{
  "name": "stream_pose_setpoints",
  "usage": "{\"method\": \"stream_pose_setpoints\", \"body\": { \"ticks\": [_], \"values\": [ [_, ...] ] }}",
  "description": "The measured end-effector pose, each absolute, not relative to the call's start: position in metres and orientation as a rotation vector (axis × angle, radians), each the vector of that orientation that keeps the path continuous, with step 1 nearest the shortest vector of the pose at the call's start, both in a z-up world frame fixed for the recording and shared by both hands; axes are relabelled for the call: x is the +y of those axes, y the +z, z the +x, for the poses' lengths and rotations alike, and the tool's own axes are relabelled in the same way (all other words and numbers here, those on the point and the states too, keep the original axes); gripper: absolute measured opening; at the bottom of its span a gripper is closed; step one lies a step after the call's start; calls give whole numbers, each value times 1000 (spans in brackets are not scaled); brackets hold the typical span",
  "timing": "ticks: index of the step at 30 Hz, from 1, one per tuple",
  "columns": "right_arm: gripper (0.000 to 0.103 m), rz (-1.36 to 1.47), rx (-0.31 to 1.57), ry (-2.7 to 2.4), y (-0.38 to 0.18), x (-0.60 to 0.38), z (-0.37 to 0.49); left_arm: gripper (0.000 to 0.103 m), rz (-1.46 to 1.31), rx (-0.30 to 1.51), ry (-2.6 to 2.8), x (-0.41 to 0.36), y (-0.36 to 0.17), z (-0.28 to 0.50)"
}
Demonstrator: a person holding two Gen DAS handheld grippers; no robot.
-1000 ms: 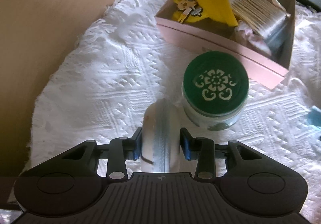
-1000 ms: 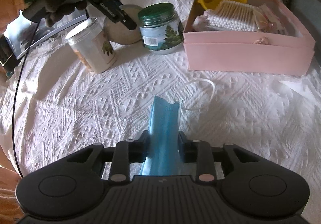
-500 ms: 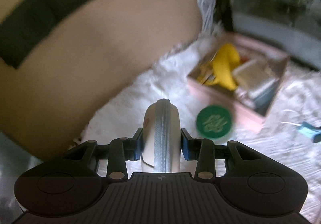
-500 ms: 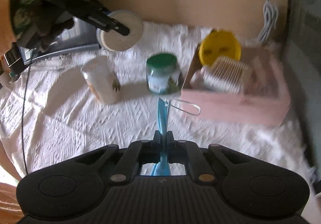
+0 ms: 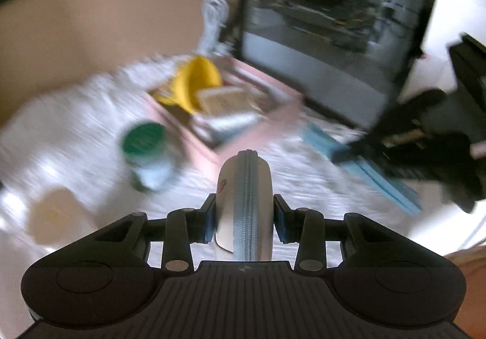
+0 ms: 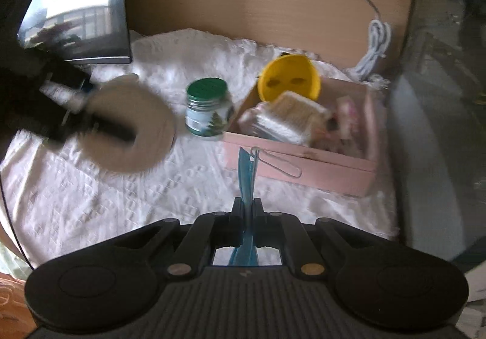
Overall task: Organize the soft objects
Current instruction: 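Carry the beige pouch with left and the mask with right over the pink box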
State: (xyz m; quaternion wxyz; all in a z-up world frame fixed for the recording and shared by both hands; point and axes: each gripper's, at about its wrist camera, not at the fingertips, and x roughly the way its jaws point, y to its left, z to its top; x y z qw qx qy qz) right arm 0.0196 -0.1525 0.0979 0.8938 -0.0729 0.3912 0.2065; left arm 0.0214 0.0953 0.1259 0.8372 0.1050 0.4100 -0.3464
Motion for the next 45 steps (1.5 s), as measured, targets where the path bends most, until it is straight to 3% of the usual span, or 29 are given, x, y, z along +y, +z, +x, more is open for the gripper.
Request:
{"method": "stream_pose_setpoints", "body": {
  "ticks": [6, 10, 19, 24, 31, 35, 39, 42, 45],
  "values": [
    [5, -144, 790, 396, 107, -185, 18, 42, -38, 887, -779, 74, 101, -5],
    [5, -139, 747, 370, 107, -205, 13, 42, -176, 787, -767, 58, 102, -1],
    [5, -48, 742, 277, 93, -224, 13, 42, -345, 608, -731, 7, 118, 122],
    [5, -19, 713, 263, 100, -218, 28, 47, -319, 788, -555, -6, 84, 179],
    [5, -36, 608, 250, 141, -192, 132, 60, -244, 642, -483, 10, 69, 164],
    [5, -88, 555, 166, 128, -158, 201, 60, -323, 643, -475, 16, 63, 174],
    [6, -52, 663, 175, 85, -147, 246, 54, -373, 629, -469, 40, 69, 158],
    [13, 41, 756, 202, 67, -159, 253, 53, -373, 616, -482, 55, 76, 138],
    [32, 125, 734, 197, 77, -176, 237, 50, -346, 618, -511, 56, 78, 118]
  ]
}}
